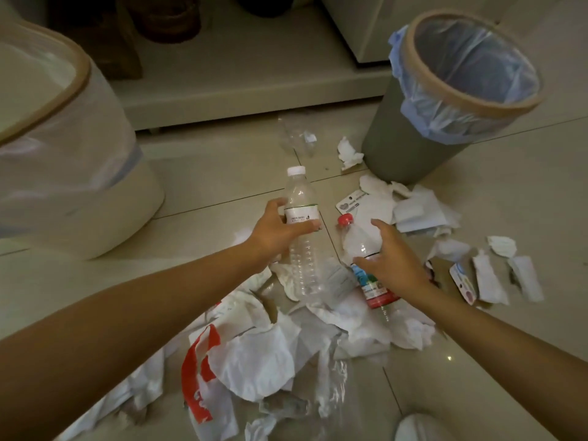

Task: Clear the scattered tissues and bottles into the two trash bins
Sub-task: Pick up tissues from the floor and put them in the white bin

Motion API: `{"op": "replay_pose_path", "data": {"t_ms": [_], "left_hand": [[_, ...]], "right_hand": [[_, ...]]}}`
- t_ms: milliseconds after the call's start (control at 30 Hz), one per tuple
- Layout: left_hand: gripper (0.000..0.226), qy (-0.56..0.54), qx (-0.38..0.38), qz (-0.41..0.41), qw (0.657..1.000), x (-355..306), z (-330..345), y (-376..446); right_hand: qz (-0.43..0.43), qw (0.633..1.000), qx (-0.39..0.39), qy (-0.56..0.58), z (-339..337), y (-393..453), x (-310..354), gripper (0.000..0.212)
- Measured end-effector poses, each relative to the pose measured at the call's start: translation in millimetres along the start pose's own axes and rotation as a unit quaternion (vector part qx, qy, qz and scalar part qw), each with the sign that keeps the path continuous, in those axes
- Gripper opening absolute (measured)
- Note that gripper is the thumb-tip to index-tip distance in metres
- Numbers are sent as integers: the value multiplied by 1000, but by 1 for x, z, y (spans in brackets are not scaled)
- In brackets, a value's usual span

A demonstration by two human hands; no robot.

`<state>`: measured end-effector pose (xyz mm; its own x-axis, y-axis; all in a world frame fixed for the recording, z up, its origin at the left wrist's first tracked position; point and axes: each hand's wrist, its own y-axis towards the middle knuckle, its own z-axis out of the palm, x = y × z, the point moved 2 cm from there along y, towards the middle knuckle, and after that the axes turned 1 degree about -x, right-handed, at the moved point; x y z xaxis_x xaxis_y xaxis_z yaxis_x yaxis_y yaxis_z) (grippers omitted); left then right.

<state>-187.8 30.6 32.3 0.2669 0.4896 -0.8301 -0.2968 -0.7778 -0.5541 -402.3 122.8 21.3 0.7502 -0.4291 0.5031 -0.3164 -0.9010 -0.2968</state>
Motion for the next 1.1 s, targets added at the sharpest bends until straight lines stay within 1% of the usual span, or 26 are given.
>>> {"op": "replay_pose_path", "data": {"t_ms": [100, 167, 267, 367, 467, 533, 633, 733, 900, 967, 1100], "left_hand": [[83, 33, -1, 5, 999, 4, 1, 4], [84, 47, -3, 5, 999, 5, 3, 6], [83, 56, 0, 1, 998, 5, 7, 7], [83, 71, 0, 16, 997, -2, 8, 7], [89, 88, -10, 70, 994, -21, 5, 5], [92, 80, -19, 107, 991, -37, 5, 3], [96, 56, -23, 149, 987, -71, 11, -1], [92, 43, -23, 197, 979, -113, 22, -3], [89, 22, -47, 291, 955, -190, 43, 0], [89, 16, -56, 324, 944, -218, 52, 3], [83, 13, -73, 394, 916, -274, 72, 12]], "right_hand": [[74, 992, 90, 46, 4, 16, -26, 97], [102, 984, 121, 87, 6, 20, -32, 99], [109, 976, 135, 129, 6, 27, -34, 96], [87, 971, 131, 183, -5, 31, -30, 91], [34, 959, 107, 262, -32, 35, -13, 85], [2, 949, 82, 305, -55, 39, 1, 80], [-60, 941, 40, 330, -92, 45, 21, 80], [-104, 928, 2, 358, -128, 50, 37, 80], [-184, 907, -73, 371, -194, 61, 61, 78], [-212, 895, -100, 379, -219, 69, 72, 77], [-258, 867, -150, 400, -264, 89, 88, 77]]}}
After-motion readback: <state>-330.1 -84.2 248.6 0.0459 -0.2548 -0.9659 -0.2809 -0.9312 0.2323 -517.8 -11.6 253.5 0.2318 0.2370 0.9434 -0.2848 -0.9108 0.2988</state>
